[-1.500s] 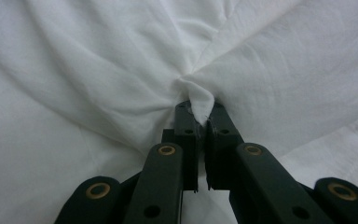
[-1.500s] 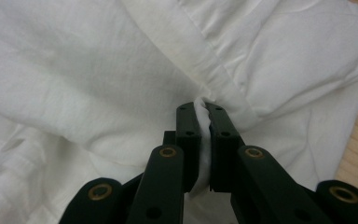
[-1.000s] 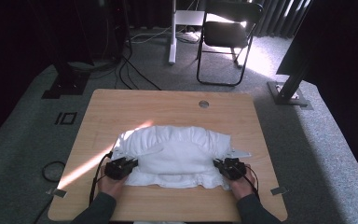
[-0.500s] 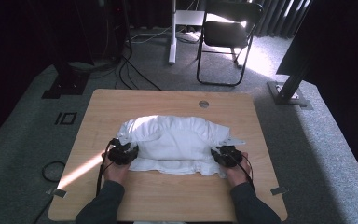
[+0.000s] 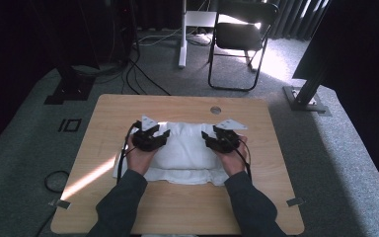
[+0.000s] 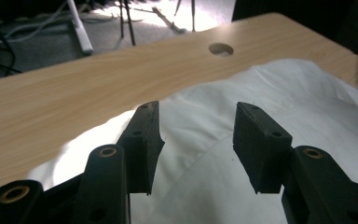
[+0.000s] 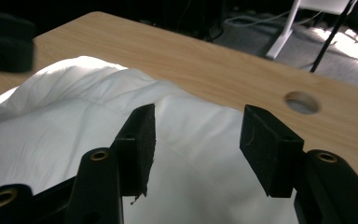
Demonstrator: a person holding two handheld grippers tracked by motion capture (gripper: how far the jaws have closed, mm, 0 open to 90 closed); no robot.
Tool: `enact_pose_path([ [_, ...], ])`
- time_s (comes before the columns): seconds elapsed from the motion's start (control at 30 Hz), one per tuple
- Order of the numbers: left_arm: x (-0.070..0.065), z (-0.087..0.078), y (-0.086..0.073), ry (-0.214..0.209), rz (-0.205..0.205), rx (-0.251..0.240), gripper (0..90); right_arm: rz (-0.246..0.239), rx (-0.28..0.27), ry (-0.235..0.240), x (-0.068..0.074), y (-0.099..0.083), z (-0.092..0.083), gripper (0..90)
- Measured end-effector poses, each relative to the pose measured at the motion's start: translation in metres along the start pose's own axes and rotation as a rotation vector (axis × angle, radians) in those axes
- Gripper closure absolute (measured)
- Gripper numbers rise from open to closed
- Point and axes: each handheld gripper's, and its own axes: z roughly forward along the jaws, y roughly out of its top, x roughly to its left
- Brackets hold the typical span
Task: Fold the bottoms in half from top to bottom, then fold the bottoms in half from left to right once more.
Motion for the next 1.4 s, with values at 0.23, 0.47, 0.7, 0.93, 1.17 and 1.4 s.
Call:
enact_pose_path([
  [0.23,-0.002,0.04,-0.035,0.007,-0.009,0.128,52.5,0.052,0.118,-0.015,0.009,-0.027,0.054,43.0],
  [0.47,-0.005,0.042,-0.069,0.01,-0.011,0.134,54.7,0.054,0.148,-0.001,0.016,-0.06,0.064,42.8],
  [0.7,-0.009,0.041,-0.077,0.034,-0.015,0.122,55.3,0.026,0.14,0.002,0.017,-0.069,0.067,44.2],
  [0.93,-0.003,0.011,-0.068,0.054,0.039,0.09,47.5,0.032,0.132,0.009,0.016,-0.071,0.067,44.5],
  [1.17,0.04,-0.011,-0.063,0.161,-0.067,0.076,27.8,0.031,0.128,0.001,0.017,-0.072,0.067,44.6],
  [1.4,0.071,0.001,-0.08,0.165,-0.187,0.155,13.8,0.031,0.125,0.003,0.017,-0.072,0.067,44.6],
])
